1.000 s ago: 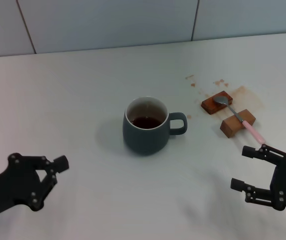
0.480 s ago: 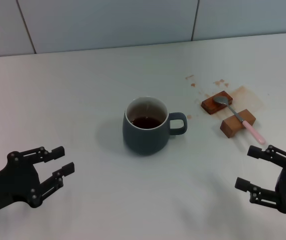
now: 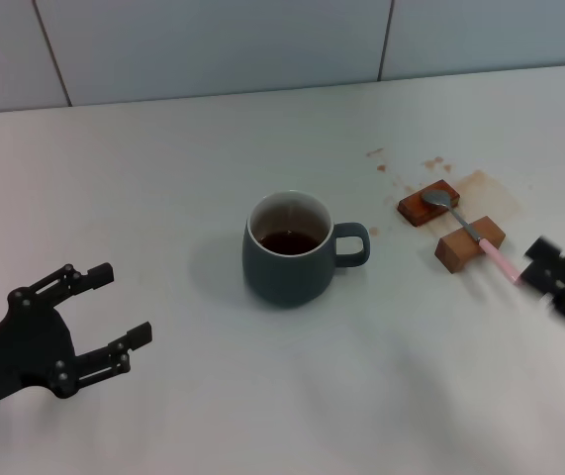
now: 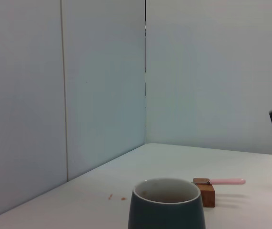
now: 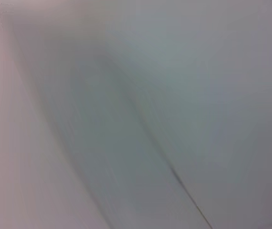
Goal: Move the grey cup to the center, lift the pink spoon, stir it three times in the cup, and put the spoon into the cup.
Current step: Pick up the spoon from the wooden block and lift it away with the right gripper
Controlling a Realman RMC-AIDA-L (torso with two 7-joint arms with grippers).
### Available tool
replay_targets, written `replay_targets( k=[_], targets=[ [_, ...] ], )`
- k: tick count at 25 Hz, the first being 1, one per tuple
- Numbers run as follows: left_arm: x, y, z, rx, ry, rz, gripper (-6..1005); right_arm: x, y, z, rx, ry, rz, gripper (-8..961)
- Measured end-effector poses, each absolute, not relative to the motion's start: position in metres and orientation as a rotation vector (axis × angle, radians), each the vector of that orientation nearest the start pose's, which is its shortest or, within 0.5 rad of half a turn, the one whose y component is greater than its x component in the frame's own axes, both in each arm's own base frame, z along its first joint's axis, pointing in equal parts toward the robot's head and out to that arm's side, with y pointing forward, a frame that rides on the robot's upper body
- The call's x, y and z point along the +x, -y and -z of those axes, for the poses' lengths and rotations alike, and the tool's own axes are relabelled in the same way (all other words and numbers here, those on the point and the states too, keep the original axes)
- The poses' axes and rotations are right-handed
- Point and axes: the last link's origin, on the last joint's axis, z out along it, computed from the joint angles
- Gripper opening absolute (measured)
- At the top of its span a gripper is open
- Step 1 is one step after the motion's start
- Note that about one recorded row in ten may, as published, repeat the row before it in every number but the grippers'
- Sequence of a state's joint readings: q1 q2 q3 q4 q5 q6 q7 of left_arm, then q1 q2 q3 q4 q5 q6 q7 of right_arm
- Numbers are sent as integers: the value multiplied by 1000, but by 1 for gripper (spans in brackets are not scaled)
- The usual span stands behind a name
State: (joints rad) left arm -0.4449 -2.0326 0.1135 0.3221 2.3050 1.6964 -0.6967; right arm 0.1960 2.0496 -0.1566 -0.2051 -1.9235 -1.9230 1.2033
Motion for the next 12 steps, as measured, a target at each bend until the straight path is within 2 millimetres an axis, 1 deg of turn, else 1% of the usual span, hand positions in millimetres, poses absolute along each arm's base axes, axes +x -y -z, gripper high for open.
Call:
replay_targets(
  k=[1,2,3,5,6,7,8,10,12],
  targets=[
    [-317,-264,7,-2532,278,834,815,327,-190,-18,-1969,-1099,-1572,817],
    [-317,-264,8,-2532,275,836,818,326,-189,-19,-1840,-1242,-1699,817],
    [-316,-264,8,-2532,273,837,821,326,-189,-19,-1840,-1242,-1699,817],
    [-316,-264,9,-2532,269,838,826,330,-188,-19,-1668,-1407,-1810,817],
    [-315,-265,9,-2533,265,838,829,335,-188,-18,-1570,-1514,-1845,817],
    [-314,-266,9,-2534,260,839,832,345,-187,-16,-1395,-1687,-1882,817],
    [-314,-266,8,-2534,258,839,832,345,-187,-16,-1395,-1687,-1882,817],
    [-314,-267,8,-2534,255,839,832,357,-185,-13,-1237,-1828,-1874,817],
    [-313,-267,8,-2531,228,837,832,367,-183,-11,-1146,-1893,-1841,817]
  ],
)
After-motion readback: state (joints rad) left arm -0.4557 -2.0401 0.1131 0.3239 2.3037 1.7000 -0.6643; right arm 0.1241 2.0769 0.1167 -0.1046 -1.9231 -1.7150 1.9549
